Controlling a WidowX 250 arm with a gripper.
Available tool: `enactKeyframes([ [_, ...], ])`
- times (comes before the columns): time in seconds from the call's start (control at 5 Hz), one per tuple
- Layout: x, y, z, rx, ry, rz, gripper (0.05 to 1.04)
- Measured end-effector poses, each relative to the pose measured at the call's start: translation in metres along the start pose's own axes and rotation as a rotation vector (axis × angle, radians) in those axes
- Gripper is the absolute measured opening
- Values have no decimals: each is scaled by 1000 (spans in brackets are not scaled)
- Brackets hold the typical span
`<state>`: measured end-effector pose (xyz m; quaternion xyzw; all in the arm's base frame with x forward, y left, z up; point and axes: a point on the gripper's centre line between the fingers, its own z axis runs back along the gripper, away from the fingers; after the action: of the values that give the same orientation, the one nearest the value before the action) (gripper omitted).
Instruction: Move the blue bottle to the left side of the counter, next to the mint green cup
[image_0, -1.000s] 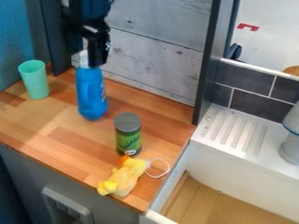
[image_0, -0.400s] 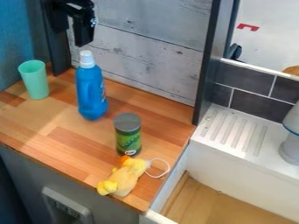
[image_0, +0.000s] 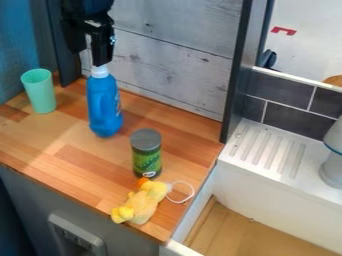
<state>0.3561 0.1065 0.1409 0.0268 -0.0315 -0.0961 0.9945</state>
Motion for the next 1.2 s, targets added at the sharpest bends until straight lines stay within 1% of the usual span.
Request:
enactKeyframes([
  [0.2, 1, 3, -10, 0, 34, 17, 1000],
  [0.4, 3, 6, -19, 3, 54, 24, 945],
  [0.6, 4, 7, -20, 6, 52, 36, 745],
  [0.8, 7, 7, -20, 9, 36, 41, 494],
  [1.0, 7, 5, -21, -5, 33, 40, 423],
  [1.2, 1, 2, -15, -30, 18, 52, 423],
])
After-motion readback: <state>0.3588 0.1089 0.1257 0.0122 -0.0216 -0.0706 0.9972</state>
